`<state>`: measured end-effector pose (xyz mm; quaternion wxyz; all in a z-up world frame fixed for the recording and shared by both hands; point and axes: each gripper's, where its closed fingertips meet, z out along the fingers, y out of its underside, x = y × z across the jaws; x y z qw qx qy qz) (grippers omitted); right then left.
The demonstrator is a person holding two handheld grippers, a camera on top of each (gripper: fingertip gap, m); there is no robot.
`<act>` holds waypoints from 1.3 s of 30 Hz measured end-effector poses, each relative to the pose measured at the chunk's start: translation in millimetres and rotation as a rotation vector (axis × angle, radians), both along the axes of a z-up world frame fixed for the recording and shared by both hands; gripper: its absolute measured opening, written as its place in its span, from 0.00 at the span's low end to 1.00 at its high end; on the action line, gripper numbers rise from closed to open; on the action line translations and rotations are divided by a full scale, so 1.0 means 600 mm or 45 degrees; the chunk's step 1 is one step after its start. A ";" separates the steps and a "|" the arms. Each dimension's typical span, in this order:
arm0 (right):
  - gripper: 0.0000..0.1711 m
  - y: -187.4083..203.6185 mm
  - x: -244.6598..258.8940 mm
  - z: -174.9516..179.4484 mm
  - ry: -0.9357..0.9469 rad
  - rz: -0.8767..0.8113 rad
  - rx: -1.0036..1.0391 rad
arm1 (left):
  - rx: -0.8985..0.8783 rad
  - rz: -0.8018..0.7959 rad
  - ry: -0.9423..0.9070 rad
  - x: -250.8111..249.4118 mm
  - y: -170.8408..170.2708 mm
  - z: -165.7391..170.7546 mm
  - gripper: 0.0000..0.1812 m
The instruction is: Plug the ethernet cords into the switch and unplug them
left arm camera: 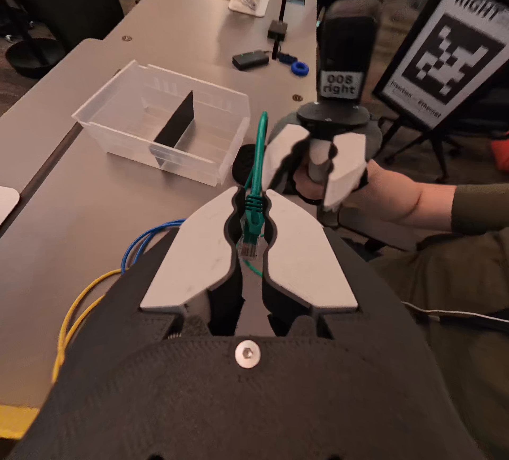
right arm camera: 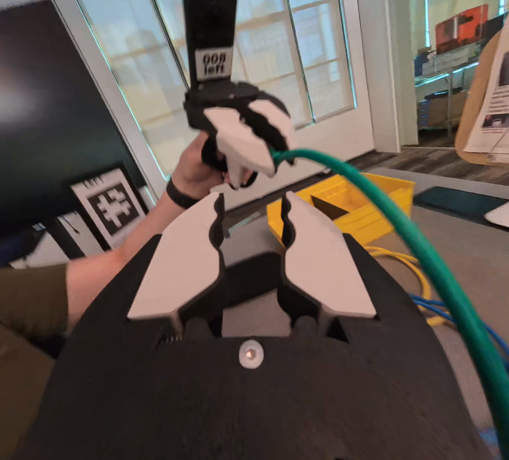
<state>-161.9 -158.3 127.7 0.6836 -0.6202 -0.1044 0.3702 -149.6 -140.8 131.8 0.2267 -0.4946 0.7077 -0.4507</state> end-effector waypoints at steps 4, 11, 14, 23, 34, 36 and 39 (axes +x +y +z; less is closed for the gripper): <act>0.20 0.014 0.012 0.035 0.271 0.021 0.110 | 0.047 -0.065 0.021 -0.015 -0.015 -0.006 0.06; 0.03 0.014 0.002 0.027 0.237 0.064 0.191 | -0.036 -0.173 0.056 -0.030 -0.034 -0.022 0.07; 0.03 0.008 0.017 0.033 0.193 -0.082 0.262 | -0.236 -0.139 -0.051 -0.047 -0.028 -0.006 0.26; 0.04 -0.045 0.008 0.050 0.016 -0.168 0.642 | -1.247 -0.060 -0.487 -0.064 -0.016 0.015 0.36; 0.03 -0.069 0.014 0.024 0.001 -0.211 0.669 | -1.218 -0.182 -0.630 -0.042 -0.062 -0.007 0.08; 0.01 -0.073 0.011 0.020 -0.031 -0.180 0.678 | -1.182 -0.190 -0.612 -0.043 -0.065 -0.010 0.07; 0.08 -0.091 -0.004 0.014 -0.204 -0.181 0.811 | -1.158 -0.233 -0.537 -0.050 -0.077 -0.013 0.07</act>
